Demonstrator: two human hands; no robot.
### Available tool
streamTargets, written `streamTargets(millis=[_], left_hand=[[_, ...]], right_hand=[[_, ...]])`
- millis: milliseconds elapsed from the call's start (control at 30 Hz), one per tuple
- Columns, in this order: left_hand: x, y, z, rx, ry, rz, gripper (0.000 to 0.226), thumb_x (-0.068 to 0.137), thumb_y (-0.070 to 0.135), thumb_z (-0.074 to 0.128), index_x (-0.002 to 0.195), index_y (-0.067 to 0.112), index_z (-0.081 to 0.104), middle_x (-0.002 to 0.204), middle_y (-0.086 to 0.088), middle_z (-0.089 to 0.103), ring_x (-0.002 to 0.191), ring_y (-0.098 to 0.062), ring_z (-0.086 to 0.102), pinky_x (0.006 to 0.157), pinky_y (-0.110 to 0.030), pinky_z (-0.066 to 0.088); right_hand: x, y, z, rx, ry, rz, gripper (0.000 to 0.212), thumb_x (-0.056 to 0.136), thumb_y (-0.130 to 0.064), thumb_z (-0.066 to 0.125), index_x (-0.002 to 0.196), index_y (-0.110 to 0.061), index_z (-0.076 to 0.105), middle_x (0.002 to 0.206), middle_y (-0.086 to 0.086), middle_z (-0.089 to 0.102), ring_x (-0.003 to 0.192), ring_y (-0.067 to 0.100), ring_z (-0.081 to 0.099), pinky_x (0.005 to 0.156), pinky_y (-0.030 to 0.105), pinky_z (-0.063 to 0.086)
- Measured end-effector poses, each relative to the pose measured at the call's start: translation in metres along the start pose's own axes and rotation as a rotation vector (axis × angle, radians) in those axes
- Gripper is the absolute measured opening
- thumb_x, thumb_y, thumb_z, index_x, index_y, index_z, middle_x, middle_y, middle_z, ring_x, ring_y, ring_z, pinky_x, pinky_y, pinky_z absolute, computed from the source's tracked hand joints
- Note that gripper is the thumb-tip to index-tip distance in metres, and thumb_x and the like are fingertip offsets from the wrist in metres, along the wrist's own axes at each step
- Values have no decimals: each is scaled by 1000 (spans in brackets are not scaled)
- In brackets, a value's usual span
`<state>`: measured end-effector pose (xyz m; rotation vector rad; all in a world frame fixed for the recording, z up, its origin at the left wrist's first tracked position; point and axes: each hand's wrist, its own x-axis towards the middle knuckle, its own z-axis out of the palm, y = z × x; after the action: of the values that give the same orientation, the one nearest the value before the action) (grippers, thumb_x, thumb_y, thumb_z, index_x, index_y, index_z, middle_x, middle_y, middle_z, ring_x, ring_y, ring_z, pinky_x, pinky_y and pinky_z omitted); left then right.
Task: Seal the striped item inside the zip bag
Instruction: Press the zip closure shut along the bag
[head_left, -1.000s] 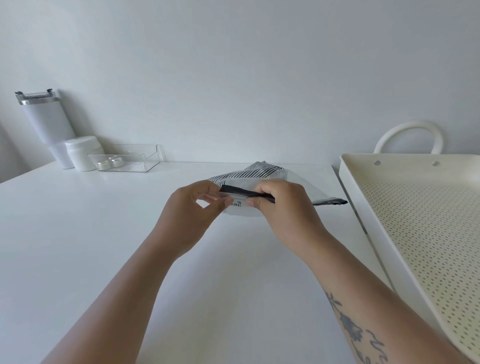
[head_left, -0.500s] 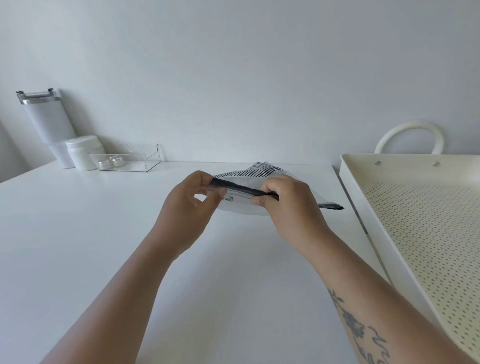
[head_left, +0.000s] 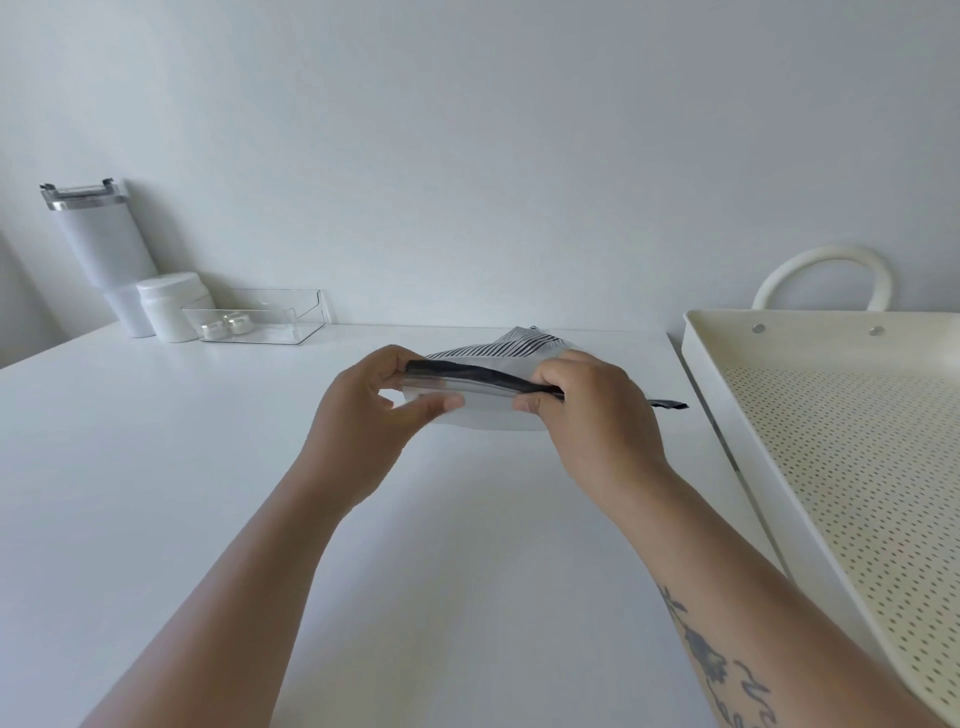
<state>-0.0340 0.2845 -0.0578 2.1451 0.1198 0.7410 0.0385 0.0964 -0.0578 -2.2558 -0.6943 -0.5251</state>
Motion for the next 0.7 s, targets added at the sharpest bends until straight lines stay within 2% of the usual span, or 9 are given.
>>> streamTargets(millis=[67,133,200,267,300,400,533,633,700], left_hand=[[-1,-6,-1,111,-82,-16,37,70,38,83,100,38,62,96,21,67,92,8,56,73,-17,39],[-2,-10,3,248,-109,-22,36,75,36,79,105,38,61,93,24,57,91,3,51,72,-9,34],[-3,-9,9,308,-76,17,23,82,34,73,102,37,65,87,27,50,86,5,48,68,-4,33],[-4,-7,15,308,-61,88,13,84,32,71,96,33,67,79,27,53,87,16,46,69,1,31],[-4,-5,17,292,-65,124,11,83,31,71,92,34,67,78,27,57,89,19,44,70,1,31],[-5,-4,19,259,-115,188,23,79,30,76,93,42,62,90,44,54,96,14,42,75,0,30],[-4,-12,20,312,-135,194,42,76,32,80,111,37,59,104,29,55,98,-3,37,79,-4,31],[-3,-15,22,317,-65,198,36,78,26,78,108,34,58,113,23,56,104,-9,39,82,-17,35],[-2,-17,22,300,-38,152,32,78,27,77,101,33,56,111,22,58,105,-11,41,82,-26,39]], right_hand=[[-1,4,-1,-54,12,11,27,85,-23,68,66,-20,50,65,-8,43,66,20,45,63,31,27],[-1,6,-1,-146,3,-9,16,88,-23,65,75,-20,55,75,-7,50,78,25,53,70,34,32],[-1,4,-1,-177,-34,-40,5,88,-24,63,92,-25,61,93,-7,59,95,24,56,82,37,36],[-3,-2,1,-121,-105,-82,29,84,-30,68,111,-35,60,109,-13,61,107,16,52,96,38,33],[-3,-5,3,-92,-108,-112,33,82,-33,70,113,-38,59,110,-14,61,108,13,50,98,38,30],[-4,-13,8,-92,-44,-184,9,88,-32,63,97,-33,65,94,-11,63,98,14,52,90,34,29],[0,-8,6,77,-5,-174,5,87,-23,68,84,-25,70,82,-10,65,88,17,58,88,38,38],[-1,-7,4,196,-23,-203,4,84,-18,71,82,-21,70,81,-10,66,84,18,60,84,48,46],[-2,-8,3,242,-20,-223,7,83,-15,71,83,-22,71,80,-11,65,83,17,60,83,50,47]])
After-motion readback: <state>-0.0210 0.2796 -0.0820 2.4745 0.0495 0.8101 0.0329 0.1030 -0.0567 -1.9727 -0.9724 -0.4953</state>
